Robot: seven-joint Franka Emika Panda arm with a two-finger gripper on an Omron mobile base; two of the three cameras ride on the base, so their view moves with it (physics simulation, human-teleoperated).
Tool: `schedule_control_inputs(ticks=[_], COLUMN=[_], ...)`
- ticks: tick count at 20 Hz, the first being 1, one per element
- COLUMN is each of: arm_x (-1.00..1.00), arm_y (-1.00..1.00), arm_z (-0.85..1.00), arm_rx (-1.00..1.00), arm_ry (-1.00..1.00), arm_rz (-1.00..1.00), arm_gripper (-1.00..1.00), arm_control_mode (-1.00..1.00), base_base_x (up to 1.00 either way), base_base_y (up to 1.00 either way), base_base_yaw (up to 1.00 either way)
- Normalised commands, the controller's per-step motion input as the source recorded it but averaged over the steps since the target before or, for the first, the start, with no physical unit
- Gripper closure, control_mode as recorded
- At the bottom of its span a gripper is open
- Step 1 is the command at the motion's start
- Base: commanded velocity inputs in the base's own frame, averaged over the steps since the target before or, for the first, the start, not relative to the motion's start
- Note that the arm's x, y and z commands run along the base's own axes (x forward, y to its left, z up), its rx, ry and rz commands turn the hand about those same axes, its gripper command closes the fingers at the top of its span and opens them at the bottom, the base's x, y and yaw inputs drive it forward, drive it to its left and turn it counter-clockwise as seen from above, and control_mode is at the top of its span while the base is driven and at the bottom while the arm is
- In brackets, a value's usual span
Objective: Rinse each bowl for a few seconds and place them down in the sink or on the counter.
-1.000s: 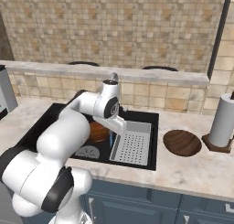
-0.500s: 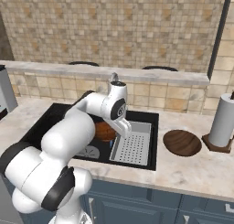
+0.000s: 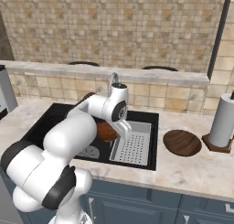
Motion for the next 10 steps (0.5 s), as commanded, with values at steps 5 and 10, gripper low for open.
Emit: schedule_control_inputs(ticks=[5,10], arm_x=[0.19,0.15], arm_y=[0.04,0.00], arm_z=[0.00,-0.01], arm_rx=[0.00,0.00], arm_ry=[-0.04,-0.02], arm_rz=[0.00,0.00], arm_gripper=[1.00,1.00], arm_control_mode=[-1.00,-1.00], base_base_x=[0.00,0.00], base_base_y=[0.00,0.00], base_base_yaw=[0.00,0.00])
